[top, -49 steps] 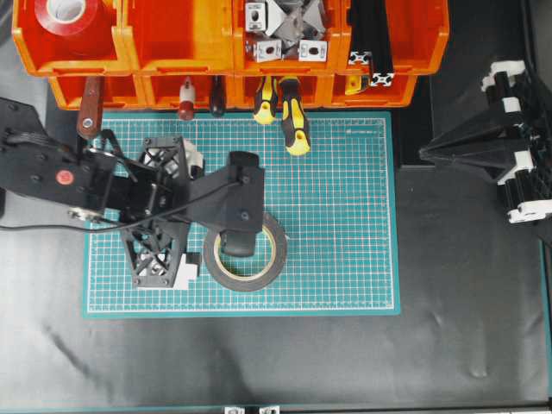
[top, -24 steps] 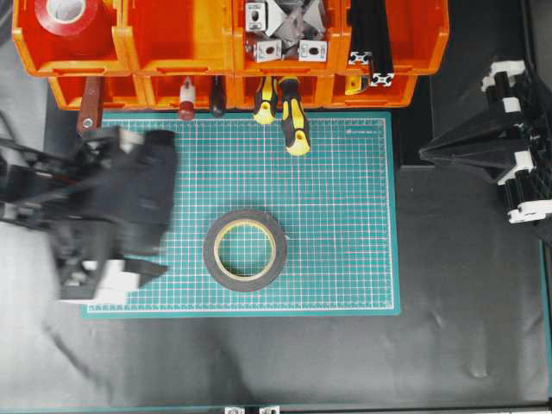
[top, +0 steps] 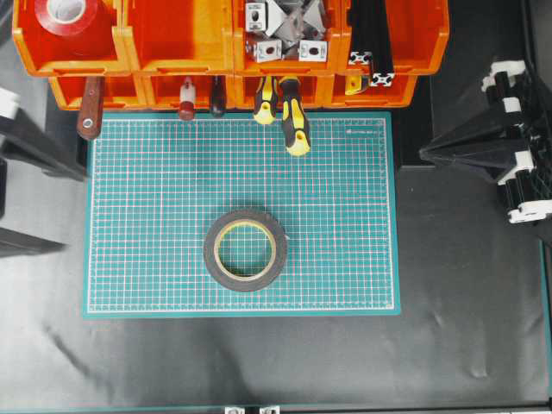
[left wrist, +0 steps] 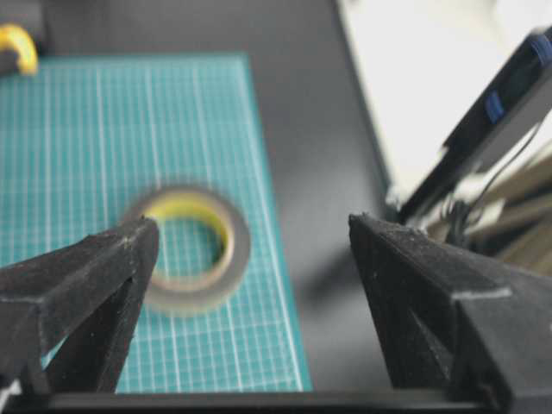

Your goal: Pick foam from container rack with left arm.

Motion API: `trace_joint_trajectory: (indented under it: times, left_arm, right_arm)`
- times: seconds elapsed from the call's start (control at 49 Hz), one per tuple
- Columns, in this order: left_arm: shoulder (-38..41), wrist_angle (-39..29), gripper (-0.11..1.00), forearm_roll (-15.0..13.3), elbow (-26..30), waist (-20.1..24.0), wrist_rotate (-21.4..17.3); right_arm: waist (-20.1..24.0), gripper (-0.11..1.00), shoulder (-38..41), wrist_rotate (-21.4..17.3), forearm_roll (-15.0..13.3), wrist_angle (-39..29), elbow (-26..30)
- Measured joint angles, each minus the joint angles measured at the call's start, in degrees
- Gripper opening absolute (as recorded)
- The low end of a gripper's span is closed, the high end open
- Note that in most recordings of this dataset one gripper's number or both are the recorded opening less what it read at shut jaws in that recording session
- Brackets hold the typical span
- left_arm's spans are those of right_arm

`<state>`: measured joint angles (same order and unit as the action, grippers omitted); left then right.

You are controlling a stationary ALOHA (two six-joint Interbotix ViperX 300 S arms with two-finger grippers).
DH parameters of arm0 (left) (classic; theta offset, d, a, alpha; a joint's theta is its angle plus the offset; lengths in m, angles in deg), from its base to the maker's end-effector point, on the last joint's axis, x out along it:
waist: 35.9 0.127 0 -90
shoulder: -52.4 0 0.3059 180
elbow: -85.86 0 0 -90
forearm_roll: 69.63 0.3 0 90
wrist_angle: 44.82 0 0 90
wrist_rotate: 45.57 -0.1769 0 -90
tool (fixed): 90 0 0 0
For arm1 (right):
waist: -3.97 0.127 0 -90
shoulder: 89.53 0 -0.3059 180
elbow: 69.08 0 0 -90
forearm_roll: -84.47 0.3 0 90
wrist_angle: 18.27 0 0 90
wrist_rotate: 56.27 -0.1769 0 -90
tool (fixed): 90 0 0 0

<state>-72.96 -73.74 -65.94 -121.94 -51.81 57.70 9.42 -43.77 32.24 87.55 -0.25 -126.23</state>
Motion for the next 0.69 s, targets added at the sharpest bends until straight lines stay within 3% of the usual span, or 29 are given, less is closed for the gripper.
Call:
trace_joint_trajectory:
  times: [0.286,0.694]
  left_arm:
    - [-12.3,6.68,0.85,0.0,-8.0,0.97,0.09]
    - [-16.26,7.29,0.85,0.0,-10.02,4.39,-0.53]
  right_arm:
    - [0.0,0.01,-0.44,0.0,0.09,0.09,0.0]
    - [0.0,0.01,-0.62,0.0,0.09,0.0,-0.09]
